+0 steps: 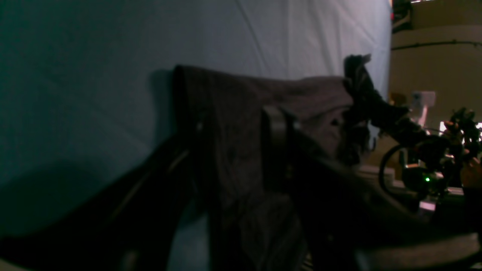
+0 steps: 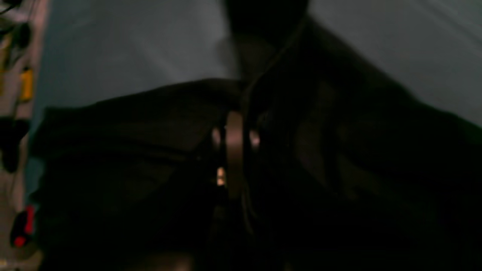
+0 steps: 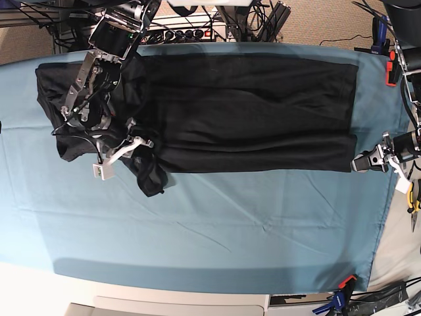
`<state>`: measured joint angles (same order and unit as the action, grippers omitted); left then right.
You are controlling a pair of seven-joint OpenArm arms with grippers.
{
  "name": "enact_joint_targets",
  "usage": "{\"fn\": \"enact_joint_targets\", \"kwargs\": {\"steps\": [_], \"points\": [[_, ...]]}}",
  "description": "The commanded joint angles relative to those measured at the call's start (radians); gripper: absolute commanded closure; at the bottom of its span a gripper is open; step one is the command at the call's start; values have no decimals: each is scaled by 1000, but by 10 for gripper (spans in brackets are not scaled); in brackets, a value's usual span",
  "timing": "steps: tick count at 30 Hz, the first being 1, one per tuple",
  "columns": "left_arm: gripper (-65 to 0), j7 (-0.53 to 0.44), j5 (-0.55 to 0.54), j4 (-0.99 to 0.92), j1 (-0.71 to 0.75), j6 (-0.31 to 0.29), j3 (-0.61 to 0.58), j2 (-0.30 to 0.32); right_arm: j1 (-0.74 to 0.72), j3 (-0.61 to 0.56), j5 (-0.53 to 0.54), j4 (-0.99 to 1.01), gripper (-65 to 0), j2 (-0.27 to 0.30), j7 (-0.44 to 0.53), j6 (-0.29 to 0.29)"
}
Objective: Fold the T-shirt properly
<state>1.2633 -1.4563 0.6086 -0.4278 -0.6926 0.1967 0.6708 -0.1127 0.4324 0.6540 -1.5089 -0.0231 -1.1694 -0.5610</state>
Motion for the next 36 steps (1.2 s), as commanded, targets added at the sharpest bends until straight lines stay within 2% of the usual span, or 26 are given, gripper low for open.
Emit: {"fn": "enact_joint_targets", "kwargs": {"steps": [1, 5, 11, 16, 21, 27, 36], "points": [[-211, -7, -27, 14, -26, -6, 3, 25, -18, -2, 55, -14, 0, 4, -3, -32], [-211, -7, -27, 14, -26, -6, 3, 25, -17, -3, 197, -15, 0, 5, -90, -103], [-211, -7, -27, 14, -26, -6, 3, 24, -17, -74, 304, -18, 0, 49, -190, -137], [-211, -7, -27, 14, -26, -6, 3, 24, -17, -154, 306, -49, 0, 99, -217, -137], [-211, -7, -27, 14, -26, -6, 3, 24, -17, -184, 306, -86, 0, 121, -227, -137], [-210, -7, -27, 14, -24, -6, 3, 24, 5, -184, 307, -193, 0, 123, -227, -137], [-210, -8, -27, 14, -24, -6, 3, 24, 161, -184, 307, -356, 0, 123, -227, -137]]}}
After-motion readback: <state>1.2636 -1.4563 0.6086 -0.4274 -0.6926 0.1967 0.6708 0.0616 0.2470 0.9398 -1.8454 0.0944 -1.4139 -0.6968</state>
